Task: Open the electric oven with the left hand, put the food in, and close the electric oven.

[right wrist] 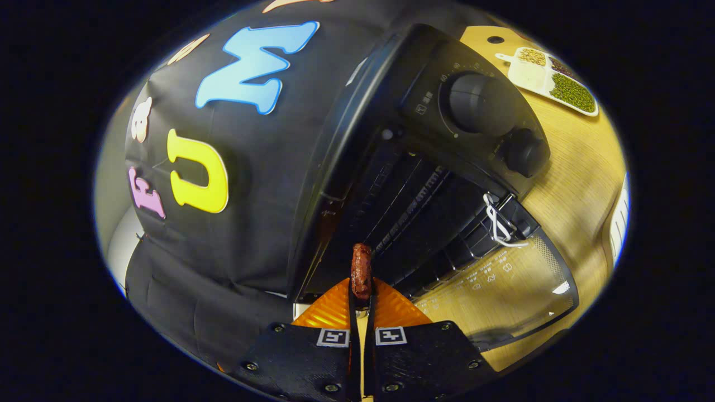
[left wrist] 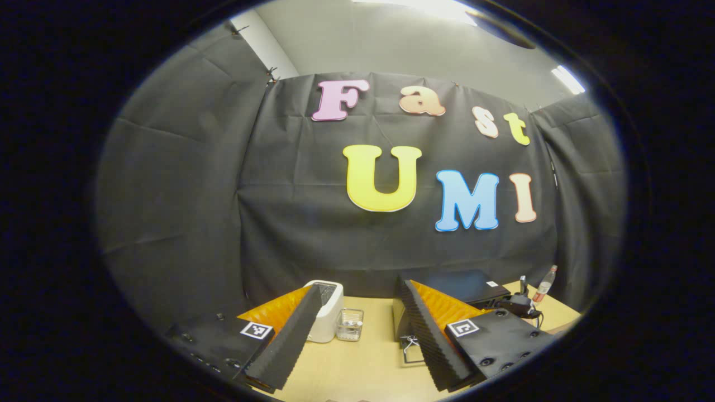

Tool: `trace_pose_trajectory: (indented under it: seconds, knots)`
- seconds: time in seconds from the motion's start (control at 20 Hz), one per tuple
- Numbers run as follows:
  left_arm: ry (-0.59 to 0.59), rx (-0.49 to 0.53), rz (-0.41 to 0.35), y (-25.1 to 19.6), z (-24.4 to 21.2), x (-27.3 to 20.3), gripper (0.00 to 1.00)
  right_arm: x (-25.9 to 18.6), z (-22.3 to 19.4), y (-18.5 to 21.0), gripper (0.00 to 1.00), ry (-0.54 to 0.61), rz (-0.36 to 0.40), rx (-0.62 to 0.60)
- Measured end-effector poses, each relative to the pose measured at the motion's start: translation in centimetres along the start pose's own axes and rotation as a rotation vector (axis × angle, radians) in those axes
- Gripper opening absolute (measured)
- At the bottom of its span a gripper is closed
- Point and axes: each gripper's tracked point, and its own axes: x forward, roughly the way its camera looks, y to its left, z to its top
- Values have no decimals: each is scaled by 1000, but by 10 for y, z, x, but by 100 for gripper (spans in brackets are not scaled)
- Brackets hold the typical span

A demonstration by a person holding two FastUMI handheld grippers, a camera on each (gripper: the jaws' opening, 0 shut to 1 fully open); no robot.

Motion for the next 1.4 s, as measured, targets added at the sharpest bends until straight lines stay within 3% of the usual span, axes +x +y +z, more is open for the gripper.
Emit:
trace_pose_trajectory:
  seconds: [0.3, 0.6, 0.75, 1.05, 1.1, 1.15, 1.4]
  knots:
    - [41, -2, 8, 8, -15, 9, 100, 32, 24, -10, 3, -139, -16, 71]
    - [65, -42, 4, 8, -27, 17, 100, 40, 21, -14, 4, -221, -37, 157]
    - [46, -54, -11, 3, -24, 21, 95, 35, 22, -34, 15, -260, -148, 120]
    - [52, -76, -47, -11, -27, 26, 100, 20, 18, -31, 39, -201, -233, -32]
    - [53, -91, -50, -13, -28, 26, 98, 10, 20, -30, 48, -189, -253, -59]
    - [52, -101, -53, -15, -27, 26, 95, 4, 20, -30, 71, -172, -264, -85]
    - [45, -103, -87, -29, -27, 30, 100, -30, 27, -42, 80, -215, -352, -213]
